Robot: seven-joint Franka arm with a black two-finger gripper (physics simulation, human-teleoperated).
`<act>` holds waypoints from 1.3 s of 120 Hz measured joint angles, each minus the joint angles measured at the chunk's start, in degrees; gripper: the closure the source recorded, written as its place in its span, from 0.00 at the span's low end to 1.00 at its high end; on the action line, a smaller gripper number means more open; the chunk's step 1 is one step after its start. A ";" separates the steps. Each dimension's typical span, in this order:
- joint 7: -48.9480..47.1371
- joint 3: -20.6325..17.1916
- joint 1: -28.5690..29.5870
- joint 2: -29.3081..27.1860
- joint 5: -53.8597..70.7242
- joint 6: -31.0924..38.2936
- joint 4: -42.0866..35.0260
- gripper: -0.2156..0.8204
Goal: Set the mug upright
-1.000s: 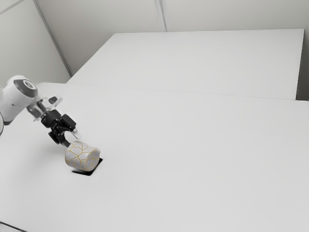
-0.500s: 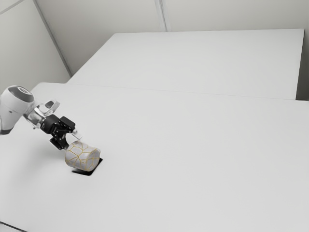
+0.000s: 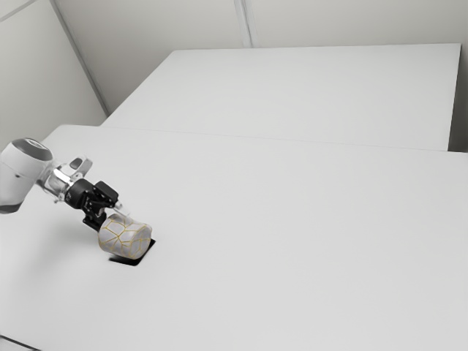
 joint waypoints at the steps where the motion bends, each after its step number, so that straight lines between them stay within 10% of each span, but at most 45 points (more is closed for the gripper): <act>1: 0.00 0.00 0.00 -0.03 -0.02 -0.01 -0.01 0.43; 23: 0.07 0.03 -0.01 -0.43 -0.25 -0.29 -0.46 0.75; 48: 0.19 -0.02 -0.02 -0.45 -1.47 -1.37 -0.94 0.90; 89: -0.28 -0.06 -0.74 -4.17 -2.12 -0.49 -2.23 0.95; 156: -26.43 0.18 -25.65 -17.25 22.54 32.20 -8.87 0.95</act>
